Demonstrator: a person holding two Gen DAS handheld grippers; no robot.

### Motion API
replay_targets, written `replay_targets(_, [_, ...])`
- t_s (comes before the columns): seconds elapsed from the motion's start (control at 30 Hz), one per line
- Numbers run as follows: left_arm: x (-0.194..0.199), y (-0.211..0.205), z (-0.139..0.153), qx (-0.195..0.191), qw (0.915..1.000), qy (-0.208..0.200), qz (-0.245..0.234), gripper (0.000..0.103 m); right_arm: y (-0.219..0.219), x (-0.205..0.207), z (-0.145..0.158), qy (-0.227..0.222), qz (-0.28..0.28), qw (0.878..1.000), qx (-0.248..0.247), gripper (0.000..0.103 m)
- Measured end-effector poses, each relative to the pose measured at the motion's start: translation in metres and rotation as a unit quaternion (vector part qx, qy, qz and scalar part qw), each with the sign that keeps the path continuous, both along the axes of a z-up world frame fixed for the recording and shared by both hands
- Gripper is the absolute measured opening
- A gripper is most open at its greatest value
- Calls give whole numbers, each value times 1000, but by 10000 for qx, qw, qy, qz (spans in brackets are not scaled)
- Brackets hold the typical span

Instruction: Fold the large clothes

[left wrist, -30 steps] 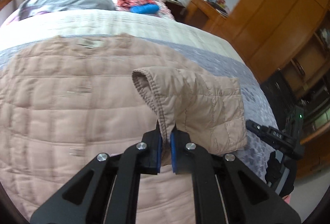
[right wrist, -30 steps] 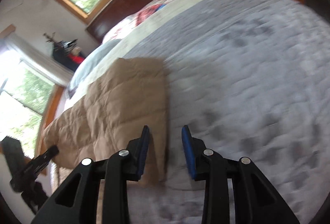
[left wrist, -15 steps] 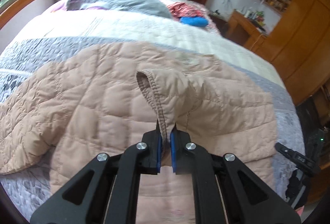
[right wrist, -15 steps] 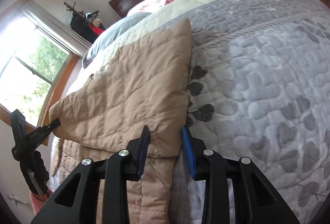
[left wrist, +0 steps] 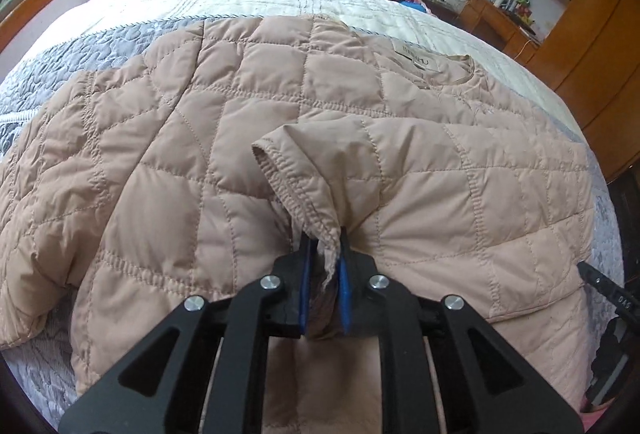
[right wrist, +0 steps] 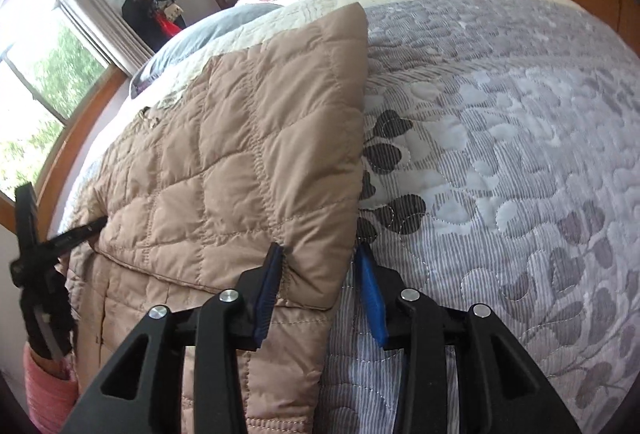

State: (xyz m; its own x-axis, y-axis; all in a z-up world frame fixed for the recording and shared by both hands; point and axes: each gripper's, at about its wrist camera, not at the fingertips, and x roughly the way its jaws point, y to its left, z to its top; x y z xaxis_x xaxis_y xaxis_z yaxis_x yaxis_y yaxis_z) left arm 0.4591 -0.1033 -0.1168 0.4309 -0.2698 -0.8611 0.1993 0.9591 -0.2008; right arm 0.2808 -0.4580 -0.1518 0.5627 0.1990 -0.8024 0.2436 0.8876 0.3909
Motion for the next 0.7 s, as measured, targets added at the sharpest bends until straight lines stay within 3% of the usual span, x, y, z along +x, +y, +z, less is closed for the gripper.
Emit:
replay_targets(0.07, [0,8,10,-3,9999,2,125,27,-2,-2,13,14,-67,10000,-30,38])
replay_targets(0.13, [-8,17,33,118,9987,-378,325,41,1,-6,37,-191,-117,9993,-297,41])
replay_targets(0.23, [-18,10,61,181,9969,-721,248,41,8,-2,62,-346,-15,9992,-182,41])
replay_targets(0.33, [-24,-16,67,83,9978,-641,-124,43,31,17,73,-308,245,9991,-155,41])
replay_targets(0.43, [-23,-52,51,269,9978,-436,-410,43,56,42,61,-20,379,9990,-236,41])
replay_targets(0.57, [-16,-63,18,396,9983,-77,-408,43,77,59,31,335,414,9977,-416,41])
replay_targets(0.7, [-14,-62,-4,447,9975,-58,-544,45,81,59,11,454,367,9968,-543,42])
